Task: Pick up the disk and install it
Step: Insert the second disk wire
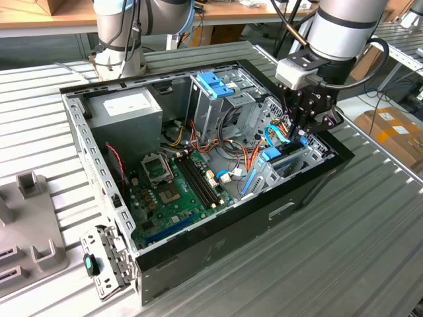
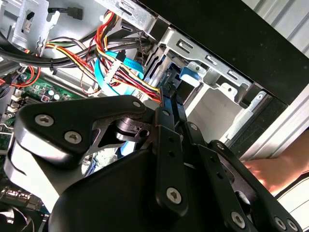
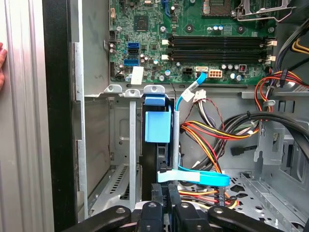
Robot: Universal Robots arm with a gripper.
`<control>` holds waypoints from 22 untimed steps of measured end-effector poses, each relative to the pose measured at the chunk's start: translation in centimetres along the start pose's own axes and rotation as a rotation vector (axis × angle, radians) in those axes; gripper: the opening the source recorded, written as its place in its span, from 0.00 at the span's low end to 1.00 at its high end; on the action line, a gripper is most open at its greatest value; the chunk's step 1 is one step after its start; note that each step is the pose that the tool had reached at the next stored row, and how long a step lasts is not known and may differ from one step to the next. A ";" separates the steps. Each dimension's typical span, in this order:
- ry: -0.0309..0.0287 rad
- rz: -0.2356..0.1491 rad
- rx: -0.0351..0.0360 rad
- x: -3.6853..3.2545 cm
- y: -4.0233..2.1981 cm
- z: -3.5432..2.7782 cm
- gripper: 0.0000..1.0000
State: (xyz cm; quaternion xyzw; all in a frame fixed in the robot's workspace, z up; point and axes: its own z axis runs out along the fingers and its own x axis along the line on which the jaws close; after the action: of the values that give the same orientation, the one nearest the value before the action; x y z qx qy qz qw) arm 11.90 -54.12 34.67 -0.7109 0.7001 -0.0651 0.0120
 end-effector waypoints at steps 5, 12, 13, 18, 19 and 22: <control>0.0000 0.000 0.0000 0.04 0.00 0.02 0.16; 0.0000 0.000 0.0000 0.05 0.05 0.46 0.16; -0.0001 0.000 0.0000 0.06 0.06 0.54 0.16; 0.0005 0.000 -0.0001 0.07 0.09 0.82 0.16; 0.0000 0.000 0.0000 0.07 0.09 0.85 0.16; 0.0001 0.000 -0.0001 0.07 0.09 0.85 0.16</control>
State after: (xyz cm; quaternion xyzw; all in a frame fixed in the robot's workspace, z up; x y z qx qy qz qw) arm 11.90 -54.26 33.83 -0.7109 0.7001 -0.0651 0.0120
